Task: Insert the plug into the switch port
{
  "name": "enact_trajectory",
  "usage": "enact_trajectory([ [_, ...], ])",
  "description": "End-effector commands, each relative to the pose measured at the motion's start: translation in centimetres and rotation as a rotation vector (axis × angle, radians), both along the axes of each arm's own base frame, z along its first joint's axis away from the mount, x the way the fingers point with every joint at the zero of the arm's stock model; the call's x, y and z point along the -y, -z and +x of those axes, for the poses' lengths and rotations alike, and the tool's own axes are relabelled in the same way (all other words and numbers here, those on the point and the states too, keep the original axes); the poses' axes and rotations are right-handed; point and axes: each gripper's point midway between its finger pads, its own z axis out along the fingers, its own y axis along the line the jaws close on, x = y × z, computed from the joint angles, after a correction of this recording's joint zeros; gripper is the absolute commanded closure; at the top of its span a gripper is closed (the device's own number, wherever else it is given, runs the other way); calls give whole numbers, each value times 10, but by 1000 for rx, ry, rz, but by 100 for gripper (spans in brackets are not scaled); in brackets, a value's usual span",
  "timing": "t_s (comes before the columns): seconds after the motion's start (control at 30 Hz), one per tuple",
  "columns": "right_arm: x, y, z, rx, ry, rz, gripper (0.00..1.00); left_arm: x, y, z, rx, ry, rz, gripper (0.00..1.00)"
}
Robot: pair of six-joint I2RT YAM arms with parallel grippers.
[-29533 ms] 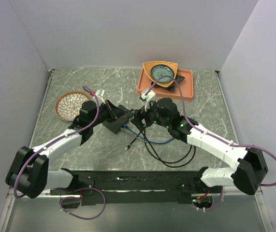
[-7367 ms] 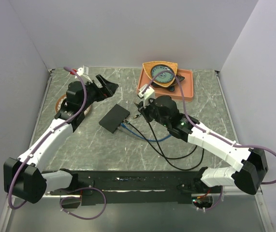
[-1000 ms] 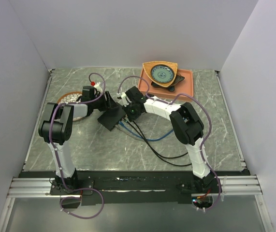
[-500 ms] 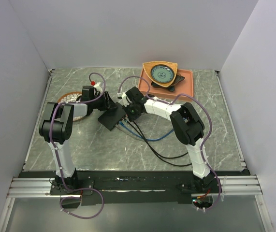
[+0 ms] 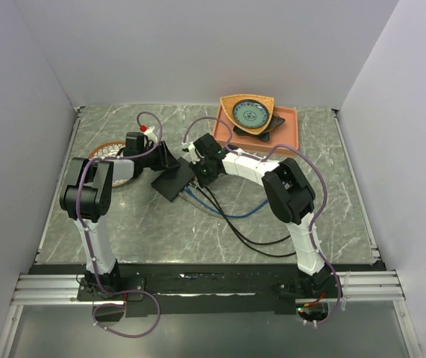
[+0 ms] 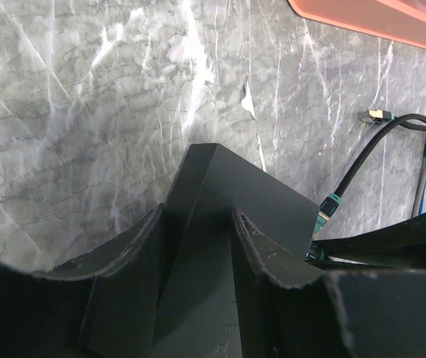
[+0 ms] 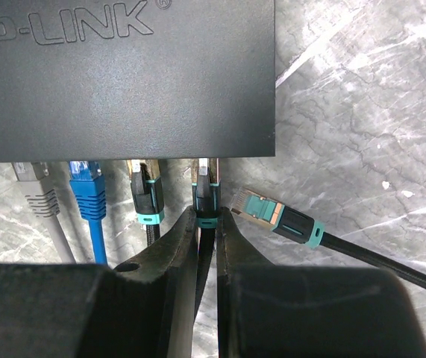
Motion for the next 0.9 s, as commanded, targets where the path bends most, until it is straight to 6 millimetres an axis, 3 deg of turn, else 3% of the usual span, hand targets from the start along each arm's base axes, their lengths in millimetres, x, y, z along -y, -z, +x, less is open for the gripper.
enact_trajectory([
  [0.0, -65, -76, 54, 272, 2, 274, 100, 52, -23, -46, -92, 250, -174, 59],
  [0.3, -87, -106, 65, 350, -40, 386, 100, 55, -15, -53, -123, 287, -173, 61],
  [0.63, -97, -139, 74, 458, -61, 473, 100, 59, -2, -60, -173, 326, -172, 62],
  [0.87, -98, -139, 81, 454, -35, 466, 100, 61, -2, -63, -173, 331, -143, 62],
])
